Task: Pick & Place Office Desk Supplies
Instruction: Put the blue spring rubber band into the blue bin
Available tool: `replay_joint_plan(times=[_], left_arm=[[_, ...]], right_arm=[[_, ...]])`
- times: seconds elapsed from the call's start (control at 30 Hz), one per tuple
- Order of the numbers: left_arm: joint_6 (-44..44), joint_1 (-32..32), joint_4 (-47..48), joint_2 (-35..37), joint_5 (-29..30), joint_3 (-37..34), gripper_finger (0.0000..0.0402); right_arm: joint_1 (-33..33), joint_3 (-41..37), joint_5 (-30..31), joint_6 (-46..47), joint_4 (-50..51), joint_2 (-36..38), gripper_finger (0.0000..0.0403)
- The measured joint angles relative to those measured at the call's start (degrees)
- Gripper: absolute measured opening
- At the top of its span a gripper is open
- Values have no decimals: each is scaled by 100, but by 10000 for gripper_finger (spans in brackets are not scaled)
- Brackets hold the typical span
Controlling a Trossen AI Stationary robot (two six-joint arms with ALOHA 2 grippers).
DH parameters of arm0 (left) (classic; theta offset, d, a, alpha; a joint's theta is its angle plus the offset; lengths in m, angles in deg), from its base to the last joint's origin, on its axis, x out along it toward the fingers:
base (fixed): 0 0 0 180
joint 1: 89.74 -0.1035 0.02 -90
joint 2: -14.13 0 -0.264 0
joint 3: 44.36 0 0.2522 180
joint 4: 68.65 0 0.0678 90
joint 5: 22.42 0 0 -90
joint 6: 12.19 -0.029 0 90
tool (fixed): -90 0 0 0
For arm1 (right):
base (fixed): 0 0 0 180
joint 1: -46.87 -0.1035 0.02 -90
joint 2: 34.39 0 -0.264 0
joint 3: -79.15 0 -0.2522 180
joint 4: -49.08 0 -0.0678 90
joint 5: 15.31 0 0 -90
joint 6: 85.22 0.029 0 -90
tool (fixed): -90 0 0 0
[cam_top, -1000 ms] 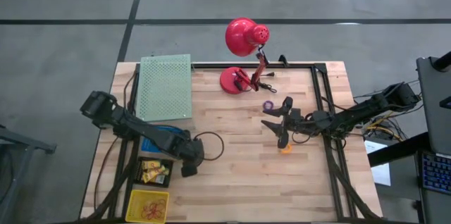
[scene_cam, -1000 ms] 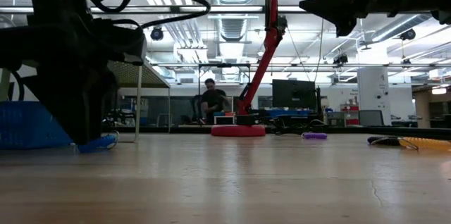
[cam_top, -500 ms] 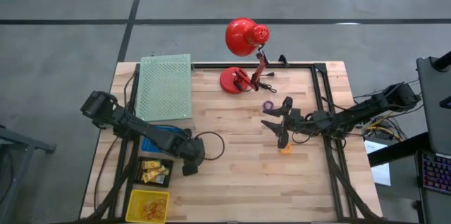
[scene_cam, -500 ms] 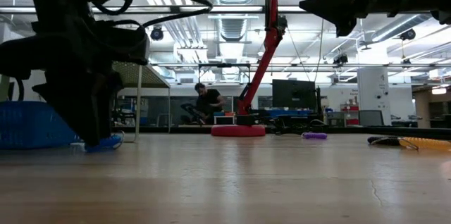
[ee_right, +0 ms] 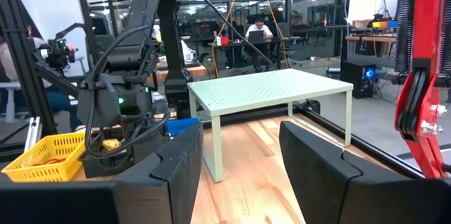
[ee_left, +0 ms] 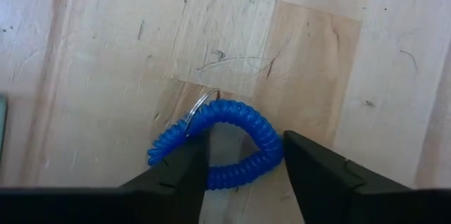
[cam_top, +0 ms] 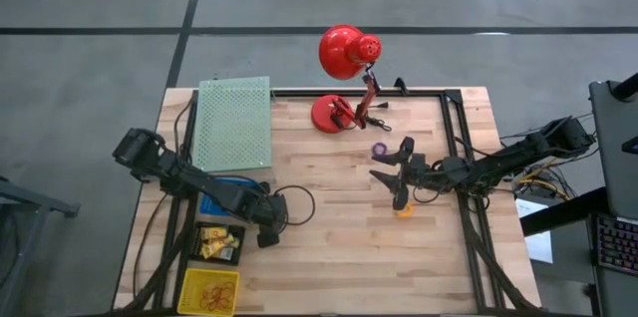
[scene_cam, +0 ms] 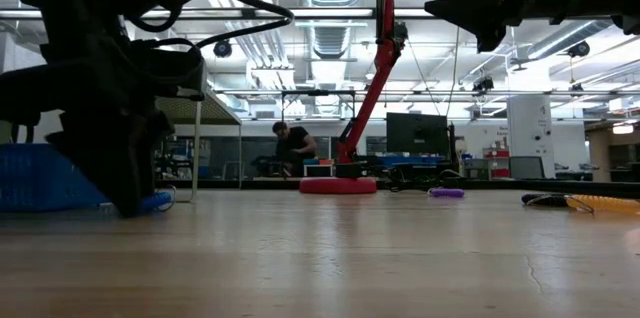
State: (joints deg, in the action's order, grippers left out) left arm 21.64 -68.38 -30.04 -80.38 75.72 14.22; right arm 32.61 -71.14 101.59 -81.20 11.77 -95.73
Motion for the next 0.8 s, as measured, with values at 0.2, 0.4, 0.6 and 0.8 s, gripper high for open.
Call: replay_joint_plan(times=[0.2,0.4,0.6,0.8], left_arm=[[55,-15,3,-6,3,10,116],[54,-15,95,-5,-23,102,88],[34,-13,194,223,142,188,73],[-60,-13,188,583,269,184,55]], right_arm=[[0,0,0,1,2,0,185],[-1,0,1,-12,4,0,185],[0,0,0,-10,5,0,185],[0,0,1,-11,12,0,185]])
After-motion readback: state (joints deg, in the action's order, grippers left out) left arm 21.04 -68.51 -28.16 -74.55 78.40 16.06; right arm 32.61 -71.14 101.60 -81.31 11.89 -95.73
